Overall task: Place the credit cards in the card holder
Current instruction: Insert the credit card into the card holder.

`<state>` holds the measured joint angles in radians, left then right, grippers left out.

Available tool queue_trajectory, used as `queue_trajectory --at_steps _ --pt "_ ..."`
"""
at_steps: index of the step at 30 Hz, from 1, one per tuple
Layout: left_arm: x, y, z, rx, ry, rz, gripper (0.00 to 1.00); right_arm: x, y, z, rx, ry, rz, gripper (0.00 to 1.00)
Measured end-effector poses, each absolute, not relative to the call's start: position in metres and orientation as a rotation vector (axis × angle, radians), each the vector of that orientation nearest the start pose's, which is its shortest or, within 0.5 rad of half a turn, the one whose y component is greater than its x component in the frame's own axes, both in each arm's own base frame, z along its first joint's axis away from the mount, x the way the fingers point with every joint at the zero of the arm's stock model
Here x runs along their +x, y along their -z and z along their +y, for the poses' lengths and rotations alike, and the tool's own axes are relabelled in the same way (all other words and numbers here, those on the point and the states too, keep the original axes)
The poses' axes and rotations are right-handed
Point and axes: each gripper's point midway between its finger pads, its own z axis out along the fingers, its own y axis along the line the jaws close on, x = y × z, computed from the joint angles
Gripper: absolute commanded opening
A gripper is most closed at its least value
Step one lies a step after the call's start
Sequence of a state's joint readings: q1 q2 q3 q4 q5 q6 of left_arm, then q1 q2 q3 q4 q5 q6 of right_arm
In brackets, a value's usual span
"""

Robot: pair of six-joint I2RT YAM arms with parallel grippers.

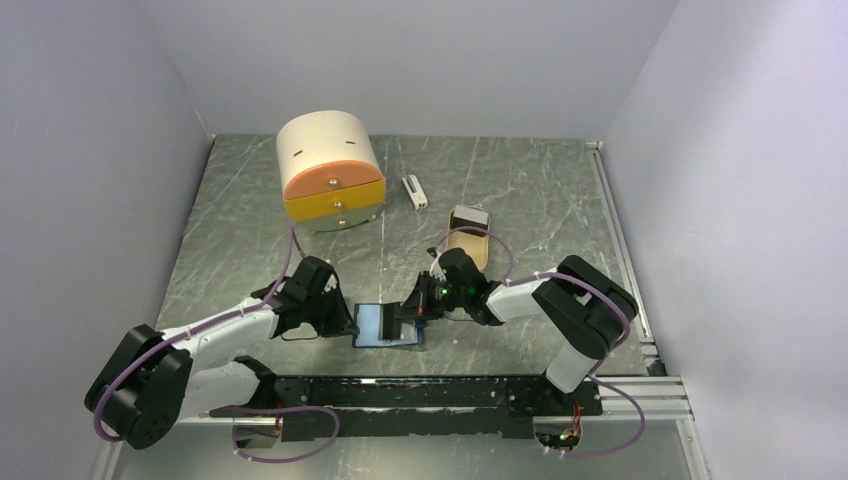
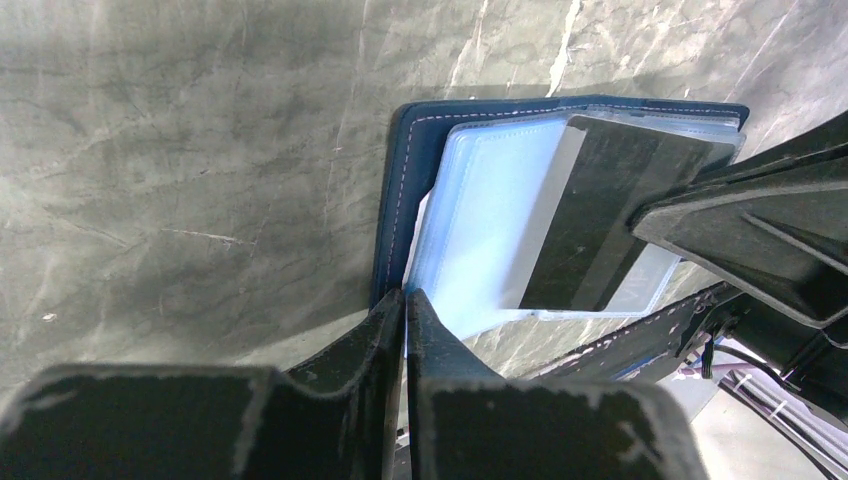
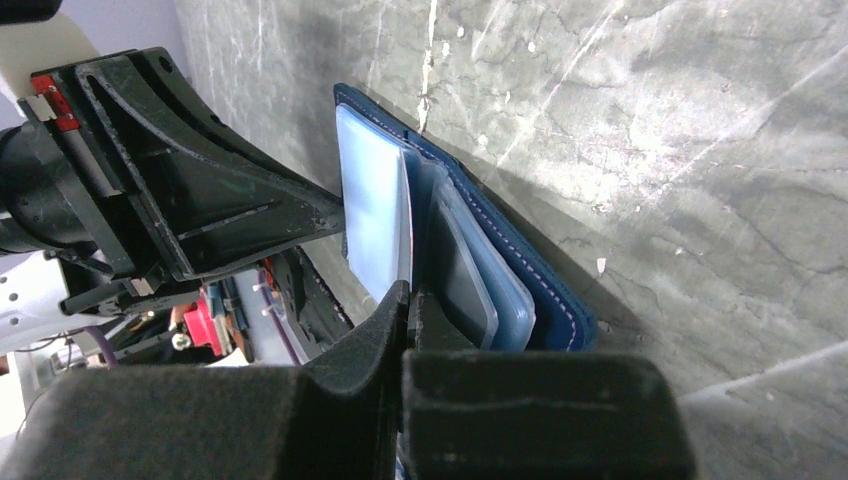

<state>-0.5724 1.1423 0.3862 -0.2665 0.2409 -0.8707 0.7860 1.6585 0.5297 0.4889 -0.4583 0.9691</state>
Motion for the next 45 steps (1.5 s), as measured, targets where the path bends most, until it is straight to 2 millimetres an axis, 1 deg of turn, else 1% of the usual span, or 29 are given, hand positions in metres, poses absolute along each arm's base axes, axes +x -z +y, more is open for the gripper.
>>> queue_trajectory --at_steps 4,6,8,12,13,16,17,20,22,23,26,29,33,38,43,45 --pt "0.154 -0.013 -0.186 -0.32 0.772 2.767 0.12 0.176 -0.03 0.336 -0.065 -1.385 2.563 0.0" --pt "0.154 -0.013 -0.186 -0.32 0.773 2.767 0.12 0.174 -0.031 0.338 -0.07 -1.395 2.559 0.03" --pt "0.154 -0.013 -0.186 -0.319 0.773 2.767 0.13 0.171 -0.031 0.341 -0.08 -1.4 2.56 0.03" --pt "0.154 -0.013 -0.186 -0.319 0.774 2.766 0.13 0.167 -0.028 0.351 -0.097 -1.396 2.573 0.03" --pt "0.154 -0.014 -0.186 -0.319 0.774 2.766 0.13 0.167 -0.028 0.354 -0.103 -1.395 2.576 0.05" --pt "0.154 -0.014 -0.186 -0.319 0.775 2.767 0.13 0.166 -0.027 0.359 -0.102 -1.382 2.58 0.18" --pt "0.154 -0.014 -0.187 -0.318 0.778 2.767 0.13 0.165 -0.026 0.359 -0.099 -1.373 2.584 0.2" --pt "0.154 -0.014 -0.187 -0.317 0.782 2.767 0.13 0.164 -0.02 0.355 -0.086 -1.317 2.618 0.25" --pt "0.154 -0.014 -0.188 -0.316 0.785 2.764 0.13 0.166 -0.022 0.352 -0.096 -1.264 2.628 0.33" --pt "0.155 -0.015 -0.188 -0.316 0.786 2.762 0.13 0.167 -0.024 0.35 -0.102 -1.235 2.626 0.34" --pt "0.154 -0.014 -0.188 -0.315 0.791 2.76 0.13 0.172 -0.034 0.342 -0.123 -1.156 2.608 0.34" --pt "0.154 -0.014 -0.188 -0.323 0.796 2.758 0.13 0.173 -0.041 0.335 -0.124 -1.115 2.593 0.35" --pt "0.153 -0.014 -0.189 -0.324 0.809 2.748 0.13 0.168 -0.039 0.336 -0.139 -1.101 2.603 0.36" --pt "0.153 -0.015 -0.189 -0.329 0.816 2.743 0.13 0.159 -0.026 0.343 -0.161 -1.101 2.644 0.37" --pt "0.152 -0.015 -0.189 -0.329 0.823 2.741 0.13 0.158 -0.024 0.361 -0.181 -1.156 2.647 0.37" --pt "0.151 -0.015 -0.189 -0.326 0.824 2.743 0.13 0.159 -0.026 0.368 -0.191 -1.181 2.645 0.35"
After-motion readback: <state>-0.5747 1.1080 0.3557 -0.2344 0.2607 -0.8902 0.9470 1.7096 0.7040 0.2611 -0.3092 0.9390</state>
